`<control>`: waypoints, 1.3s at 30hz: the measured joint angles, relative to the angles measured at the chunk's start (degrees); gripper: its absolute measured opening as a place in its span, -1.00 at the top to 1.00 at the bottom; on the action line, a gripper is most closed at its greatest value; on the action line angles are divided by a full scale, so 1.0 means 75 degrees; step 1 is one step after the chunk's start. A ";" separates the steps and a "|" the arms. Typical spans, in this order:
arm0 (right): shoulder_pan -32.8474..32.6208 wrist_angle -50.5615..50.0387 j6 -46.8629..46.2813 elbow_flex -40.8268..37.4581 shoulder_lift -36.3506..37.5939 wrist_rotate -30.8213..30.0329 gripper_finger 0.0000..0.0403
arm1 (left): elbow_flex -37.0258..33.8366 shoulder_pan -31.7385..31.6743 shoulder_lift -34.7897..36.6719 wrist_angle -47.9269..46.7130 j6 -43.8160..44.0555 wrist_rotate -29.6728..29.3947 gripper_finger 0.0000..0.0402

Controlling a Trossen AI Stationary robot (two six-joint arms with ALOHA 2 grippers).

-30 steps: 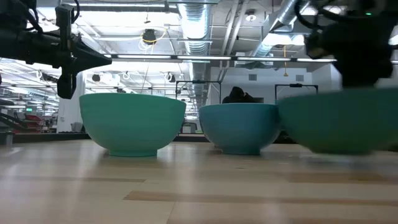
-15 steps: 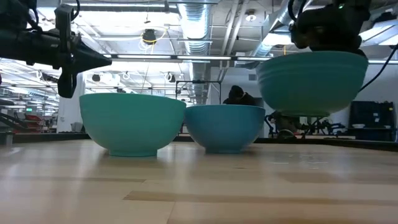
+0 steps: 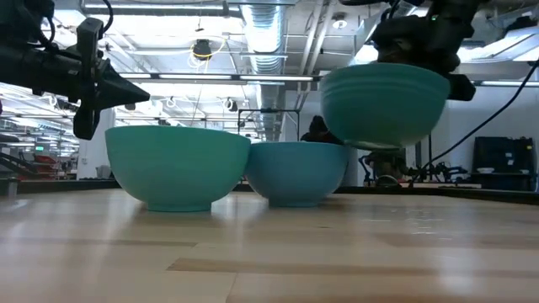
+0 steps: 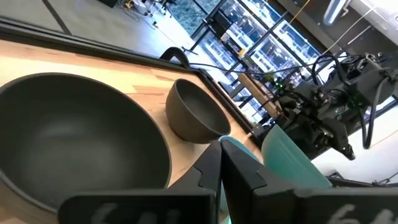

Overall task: Nest bowls inside each other
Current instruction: Stack the green bowl on top of the right blue bowl

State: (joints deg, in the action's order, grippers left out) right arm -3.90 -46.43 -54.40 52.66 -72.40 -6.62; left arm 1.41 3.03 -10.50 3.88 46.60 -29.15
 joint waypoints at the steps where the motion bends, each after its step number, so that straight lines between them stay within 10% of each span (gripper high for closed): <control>1: 0.0033 0.0074 0.0043 0.0000 0.0000 0.0024 0.93 | 0.0000 -0.0001 0.0000 -0.0006 0.0001 0.0000 1.00; 24: 0.0296 0.0381 0.0528 0.0274 -0.0018 -0.0068 0.95 | 0.0000 -0.0003 0.0000 0.0174 0.0036 -0.0231 1.00; 39: 0.0769 0.0664 0.2654 0.2261 -0.2508 0.0240 0.89 | 0.0000 -0.0012 0.0000 0.0367 -0.0048 -0.0143 1.00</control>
State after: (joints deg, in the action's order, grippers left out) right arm 1.87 -41.46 -34.49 69.62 -91.21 -4.82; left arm 1.41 2.94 -10.50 6.63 46.24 -30.22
